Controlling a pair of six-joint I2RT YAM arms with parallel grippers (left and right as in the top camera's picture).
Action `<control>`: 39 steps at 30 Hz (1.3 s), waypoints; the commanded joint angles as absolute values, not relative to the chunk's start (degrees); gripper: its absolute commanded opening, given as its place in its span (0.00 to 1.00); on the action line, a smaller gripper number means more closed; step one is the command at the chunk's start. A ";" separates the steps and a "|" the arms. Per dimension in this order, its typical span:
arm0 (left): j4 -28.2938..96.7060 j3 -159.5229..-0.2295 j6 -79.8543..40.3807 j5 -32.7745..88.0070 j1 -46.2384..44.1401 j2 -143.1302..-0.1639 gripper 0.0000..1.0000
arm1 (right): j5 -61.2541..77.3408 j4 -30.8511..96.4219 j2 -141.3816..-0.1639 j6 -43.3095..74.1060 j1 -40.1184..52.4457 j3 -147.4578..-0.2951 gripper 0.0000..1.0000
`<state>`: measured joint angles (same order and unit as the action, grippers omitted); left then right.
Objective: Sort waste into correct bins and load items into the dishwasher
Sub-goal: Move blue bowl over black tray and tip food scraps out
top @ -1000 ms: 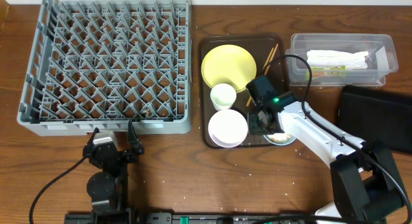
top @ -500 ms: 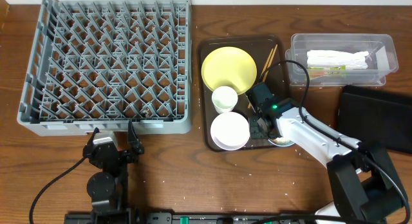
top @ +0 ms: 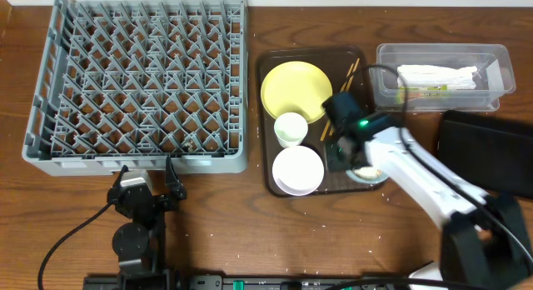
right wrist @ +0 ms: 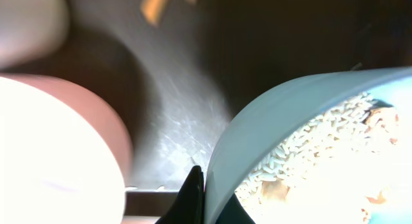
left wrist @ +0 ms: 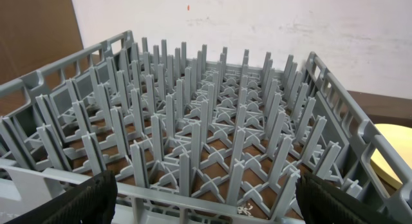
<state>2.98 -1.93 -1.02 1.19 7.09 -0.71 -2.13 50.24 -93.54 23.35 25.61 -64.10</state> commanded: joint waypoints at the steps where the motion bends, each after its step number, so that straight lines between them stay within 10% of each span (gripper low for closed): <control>1: 3.99 -0.23 -0.05 0.86 7.42 -0.67 0.90 | 1.98 50.78 -86.74 19.94 20.60 -66.76 0.01; 21: 3.99 -0.23 -0.05 0.86 7.42 -0.67 0.90 | 45.25 34.98 -79.85 10.24 -32.25 -55.88 0.01; 39: 3.99 -0.23 -0.05 0.86 7.42 -0.67 0.90 | 46.98 14.31 -82.30 14.59 -37.12 -38.06 0.01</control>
